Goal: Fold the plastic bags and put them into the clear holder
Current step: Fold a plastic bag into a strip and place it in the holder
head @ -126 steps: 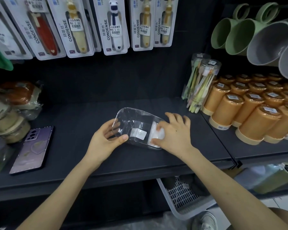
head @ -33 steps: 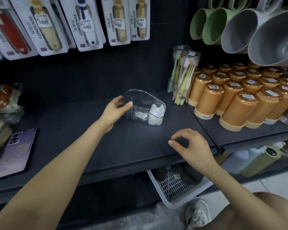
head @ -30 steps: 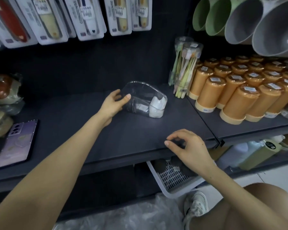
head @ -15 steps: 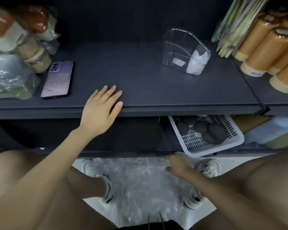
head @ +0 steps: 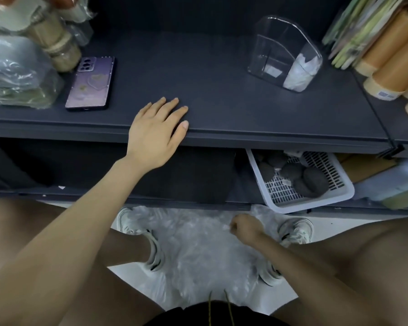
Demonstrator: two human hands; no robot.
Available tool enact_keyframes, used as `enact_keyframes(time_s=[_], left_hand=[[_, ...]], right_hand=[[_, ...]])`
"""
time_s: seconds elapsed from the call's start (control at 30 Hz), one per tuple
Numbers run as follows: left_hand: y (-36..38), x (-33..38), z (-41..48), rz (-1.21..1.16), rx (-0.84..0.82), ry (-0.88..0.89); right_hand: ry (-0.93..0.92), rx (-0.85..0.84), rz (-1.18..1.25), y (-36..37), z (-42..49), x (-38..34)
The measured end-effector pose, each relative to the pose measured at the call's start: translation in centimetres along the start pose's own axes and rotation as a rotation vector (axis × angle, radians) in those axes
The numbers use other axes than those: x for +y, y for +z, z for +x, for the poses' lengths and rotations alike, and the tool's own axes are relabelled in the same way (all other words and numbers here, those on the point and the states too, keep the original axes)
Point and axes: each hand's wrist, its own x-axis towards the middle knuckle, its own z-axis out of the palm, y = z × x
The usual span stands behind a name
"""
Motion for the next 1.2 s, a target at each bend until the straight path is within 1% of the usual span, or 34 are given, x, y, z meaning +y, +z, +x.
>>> enact_keyframes(time_s=[0.07, 0.13, 0.2, 0.23, 0.27, 0.33, 0.4, 0.47, 0.5, 0.53, 0.57, 0.63, 0.7, 0.73, 0.77, 0.83, 0.9, 0.97, 1.03, 1.1, 1.13, 1.2], left_hand=[[-0.1, 0.2, -0.1, -0.054, 0.018, -0.023], [-0.5, 0.8, -0.4, -0.179, 0.105, -0.025], [-1.3, 2.2, -1.1, -0.296, 0.245, 0.027], [-1.9, 3.2, -1.6, -0.349, 0.279, 0.063], [-2.6, 4.3, -2.1, -0.412, 0.273, 0.094], [-4.2, 6.0, -2.7, -0.557, 0.172, 0.103], [-5.5, 6.9, -2.6, -0.693, 0.014, 0.061], [-6.6, 7.1, -2.0, -0.825, -0.147, -0.017], [-7.0, 7.1, -1.6, -0.895, -0.198, -0.049], [-7.4, 7.2, -1.3, -0.945, -0.209, -0.068], [-7.7, 7.3, -1.0, -0.974, -0.179, -0.081], [-8.2, 7.3, -0.3, -1.007, -0.082, -0.101], [-8.7, 7.0, 0.2, -1.02, 0.006, -0.116], [-8.9, 6.9, 0.5, -1.013, 0.047, -0.129], [-9.2, 6.7, 0.8, -1.001, 0.085, -0.137], [-9.7, 6.4, 1.4, -0.978, 0.128, -0.141], [-10.2, 5.8, 1.9, -0.981, 0.146, -0.166], [-10.7, 5.1, 2.2, -1.037, 0.144, -0.215], [-11.1, 4.3, 2.3, -1.11, 0.127, -0.265], [-11.5, 3.8, 2.5, -1.121, 0.095, -0.288], [-11.5, 3.7, 2.6, -1.113, 0.087, -0.296], [-11.3, 3.7, 2.9, -1.092, 0.103, -0.315]], right_hand=[[-0.089, 0.064, 0.058, -3.7, -1.6, -1.3], [-0.192, 0.124, 0.126, -7.8, -3.9, -2.4], [-0.279, 0.149, 0.228, -12.2, -6.2, -3.1], [-0.317, 0.162, 0.294, -14.4, -7.4, -3.5], [-0.349, 0.181, 0.369, -16.5, -8.3, -3.7], [-0.389, 0.22, 0.515, -20.6, -10.2, -4.2], [-0.431, 0.217, 0.619, -24.2, -11.5, -4.4], [-0.5, 0.188, 0.646, -27.0, -12.5, -4.6], [-0.525, 0.182, 0.641, -28.1, -12.8, -4.7], [-0.531, 0.192, 0.63, -29.0, -13.0, -4.8], [-0.527, 0.221, 0.618, -29.6, -13.2, -5.0], [-0.512, 0.306, 0.605, -30.6, -13.4, -5.2], [-0.479, 0.387, 0.674, -31.0, -13.7, -5.3], [-0.479, 0.39, 0.759, -31.1, -13.9, -5.3], [-0.494, 0.355, 0.832, -31.2, -14.4, -5.3], [-0.524, 0.309, 0.849, -31.1, -14.6, -5.2], [-0.53, 0.382, 0.833, -30.9, -14.1, -4.8], [-0.503, 0.45, 0.866, -31.1, -13.7, -4.1], [-0.443, 0.459, 0.908, -31.5, -13.7, -3.5], [-0.379, 0.477, 0.923, -31.7, -13.2, -3.0], [-0.34, 0.53, 0.913, -31.7, -12.8, -2.9], [-0.256, 0.74, 0.801, -31.5, -12.0, -3.2]])
